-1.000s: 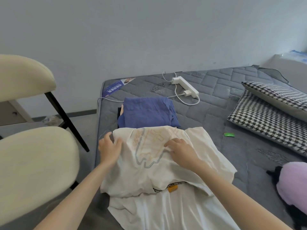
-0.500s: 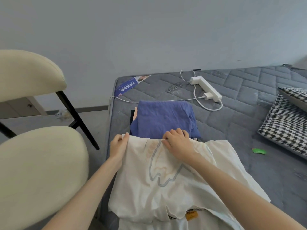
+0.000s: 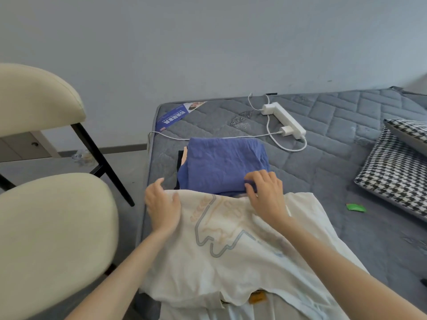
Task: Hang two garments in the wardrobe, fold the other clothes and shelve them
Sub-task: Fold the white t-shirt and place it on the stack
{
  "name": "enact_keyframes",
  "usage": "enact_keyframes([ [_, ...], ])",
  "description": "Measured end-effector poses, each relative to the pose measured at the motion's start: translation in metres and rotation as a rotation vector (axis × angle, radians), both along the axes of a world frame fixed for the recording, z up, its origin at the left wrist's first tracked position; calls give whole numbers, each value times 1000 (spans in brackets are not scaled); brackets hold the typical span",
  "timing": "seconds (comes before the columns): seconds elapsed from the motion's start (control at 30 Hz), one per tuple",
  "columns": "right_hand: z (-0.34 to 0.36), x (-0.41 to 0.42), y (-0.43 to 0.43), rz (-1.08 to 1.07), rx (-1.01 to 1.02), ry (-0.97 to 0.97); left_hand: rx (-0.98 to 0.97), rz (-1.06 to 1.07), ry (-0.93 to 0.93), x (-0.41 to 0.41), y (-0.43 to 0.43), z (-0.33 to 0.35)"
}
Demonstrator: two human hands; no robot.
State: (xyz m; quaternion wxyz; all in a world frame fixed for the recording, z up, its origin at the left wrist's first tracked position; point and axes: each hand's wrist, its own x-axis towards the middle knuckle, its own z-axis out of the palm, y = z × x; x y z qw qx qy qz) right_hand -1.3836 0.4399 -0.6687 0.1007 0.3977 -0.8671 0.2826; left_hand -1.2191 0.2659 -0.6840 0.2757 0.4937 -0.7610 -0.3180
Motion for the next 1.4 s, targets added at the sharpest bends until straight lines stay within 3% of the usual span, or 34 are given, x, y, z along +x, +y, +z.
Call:
enact_keyframes([
  [0.07, -2, -15, 19, -173, -59, -62, -202, -217, -30, -8, 26, -1],
  [0.13, -7, -33, 43, -374, -42, -168, -277, -442, -75, -19, 51, -7],
  [0.23, -19, -58, 77, -577, 70, -415, -362, -644, -302, -34, 75, -26],
  [0.37, -34, -75, 106, -635, 148, -711, -368, -644, -558, -41, 87, -47],
  [0.57, -40, -87, 107, -527, 13, -886, -275, -600, -617, -34, 84, -54],
  [0.7, -42, -91, 114, -463, -28, -761, -230, -579, -685, -32, 79, -54],
  [0.87, -41, -92, 140, -677, -58, -498, -156, -590, -709, -35, 74, -55],
  [1.1, -47, -94, 154, -701, 101, -734, -136, -651, -705, -30, 71, -50],
  [1.4, -39, -61, 201, -599, 313, -695, -114, -876, -690, -26, 120, -41],
])
